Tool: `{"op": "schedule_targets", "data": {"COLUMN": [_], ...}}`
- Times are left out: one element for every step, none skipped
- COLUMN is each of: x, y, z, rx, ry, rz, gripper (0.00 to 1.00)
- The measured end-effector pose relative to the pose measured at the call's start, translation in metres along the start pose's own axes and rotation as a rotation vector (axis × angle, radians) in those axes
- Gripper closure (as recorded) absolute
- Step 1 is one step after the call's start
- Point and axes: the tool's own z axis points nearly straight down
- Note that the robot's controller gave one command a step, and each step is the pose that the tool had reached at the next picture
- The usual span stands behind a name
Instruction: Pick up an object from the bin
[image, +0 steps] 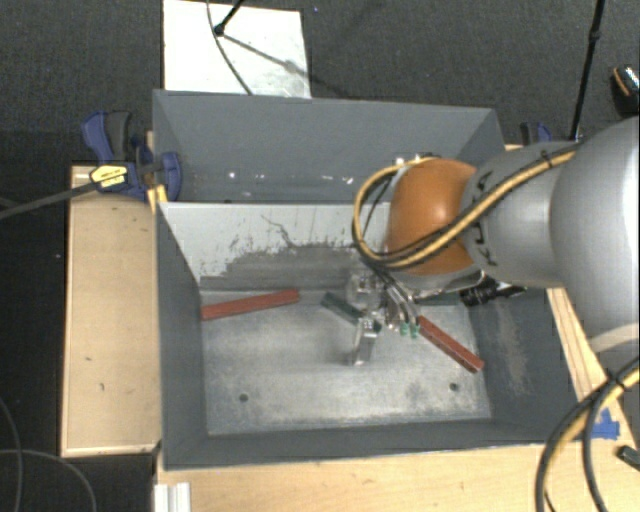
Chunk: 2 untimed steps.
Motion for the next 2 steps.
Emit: {"op": "schedule_targets", "data": {"x": [-0.001,0.004], "y": [0.000,0.033], "z": [-0.004,-0.148], "rx": [-0.001,-0.001], "ry": [-0.006,-0.014], "rz": [0.006,-0.271], "gripper": [1.00,1.00]}}
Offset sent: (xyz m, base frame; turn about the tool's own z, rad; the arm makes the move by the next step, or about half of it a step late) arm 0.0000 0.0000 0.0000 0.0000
